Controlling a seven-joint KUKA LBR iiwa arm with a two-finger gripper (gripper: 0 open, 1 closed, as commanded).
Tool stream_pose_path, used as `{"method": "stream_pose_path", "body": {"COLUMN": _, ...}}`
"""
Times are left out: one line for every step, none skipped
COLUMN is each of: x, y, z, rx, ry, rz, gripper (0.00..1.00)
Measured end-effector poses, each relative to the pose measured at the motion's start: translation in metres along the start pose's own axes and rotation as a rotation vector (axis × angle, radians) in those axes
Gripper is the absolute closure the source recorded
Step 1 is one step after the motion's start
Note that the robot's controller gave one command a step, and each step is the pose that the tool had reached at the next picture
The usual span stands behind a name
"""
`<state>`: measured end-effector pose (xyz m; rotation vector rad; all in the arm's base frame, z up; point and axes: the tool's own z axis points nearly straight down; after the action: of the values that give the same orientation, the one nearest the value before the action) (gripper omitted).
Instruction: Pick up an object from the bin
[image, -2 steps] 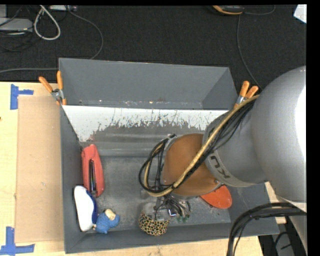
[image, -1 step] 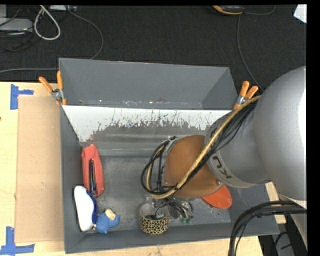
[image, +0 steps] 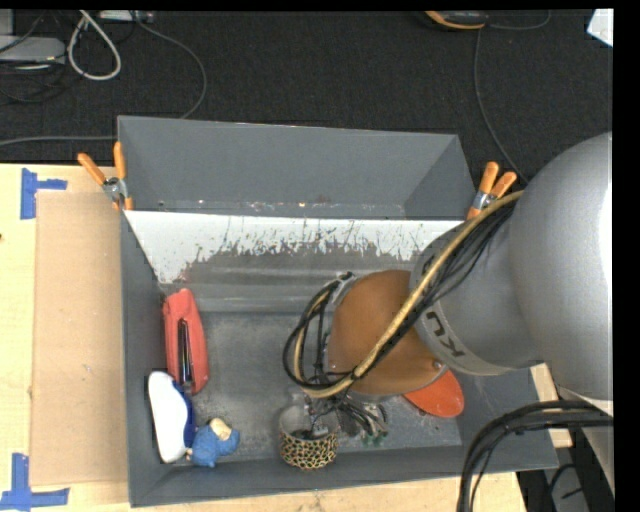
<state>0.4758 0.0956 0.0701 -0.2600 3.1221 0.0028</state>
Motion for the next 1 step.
{"method": "stream_pose_path", "body": {"x": 0.0019, "y": 0.0005, "z": -0.0259, "rx": 0.000, "ry": 0.007, "rz": 0.002, "gripper": 1.00}}
